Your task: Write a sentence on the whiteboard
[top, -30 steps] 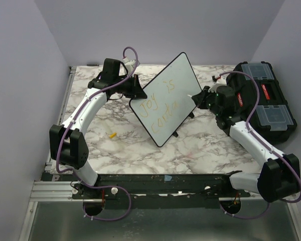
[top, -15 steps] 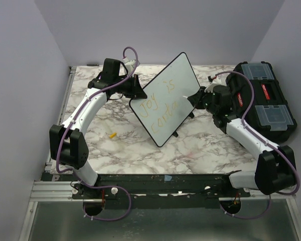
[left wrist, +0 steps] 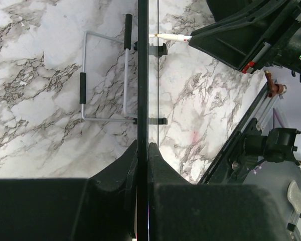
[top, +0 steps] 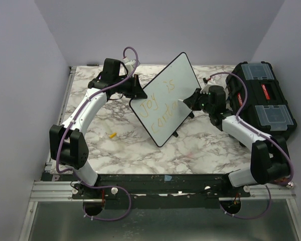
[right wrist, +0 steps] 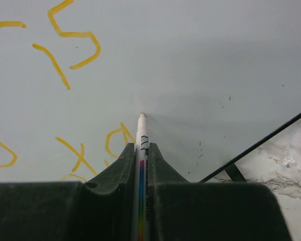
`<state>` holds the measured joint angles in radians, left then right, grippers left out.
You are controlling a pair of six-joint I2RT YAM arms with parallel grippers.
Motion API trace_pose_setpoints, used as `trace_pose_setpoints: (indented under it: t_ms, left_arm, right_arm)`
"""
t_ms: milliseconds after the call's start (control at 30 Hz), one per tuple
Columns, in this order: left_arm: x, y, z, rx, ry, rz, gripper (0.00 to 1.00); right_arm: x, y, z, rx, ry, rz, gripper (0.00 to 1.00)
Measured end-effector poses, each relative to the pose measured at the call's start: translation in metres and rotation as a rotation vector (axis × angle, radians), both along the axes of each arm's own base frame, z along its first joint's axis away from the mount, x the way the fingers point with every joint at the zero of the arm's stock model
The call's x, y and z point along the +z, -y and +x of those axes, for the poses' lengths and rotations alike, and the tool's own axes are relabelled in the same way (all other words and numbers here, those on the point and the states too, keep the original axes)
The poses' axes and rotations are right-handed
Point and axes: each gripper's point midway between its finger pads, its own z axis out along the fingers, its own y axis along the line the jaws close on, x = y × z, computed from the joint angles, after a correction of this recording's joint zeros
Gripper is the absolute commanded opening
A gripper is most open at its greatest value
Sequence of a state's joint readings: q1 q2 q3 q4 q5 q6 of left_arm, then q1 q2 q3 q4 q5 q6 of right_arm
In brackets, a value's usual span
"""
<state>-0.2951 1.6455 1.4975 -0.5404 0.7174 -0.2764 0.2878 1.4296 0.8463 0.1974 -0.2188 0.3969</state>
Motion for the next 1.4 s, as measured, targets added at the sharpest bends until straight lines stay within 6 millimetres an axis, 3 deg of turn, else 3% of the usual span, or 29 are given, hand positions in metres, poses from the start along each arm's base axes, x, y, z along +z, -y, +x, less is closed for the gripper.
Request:
trace_pose_setpoints:
  t_ms: [867,1400]
  left_arm:
    - [0.000,0.000,0.000,0.003,-0.001,0.002,0.00]
    - [-0.001,0.000,0.000,0.005,-0.002,0.004,0.00]
  right_arm:
    - [0.002,-0.012,0.001,0.065,-0.002,0.031,0.01]
    - [-0.011,-0.008,-0.009,0.057,-0.030,0.021,0.01]
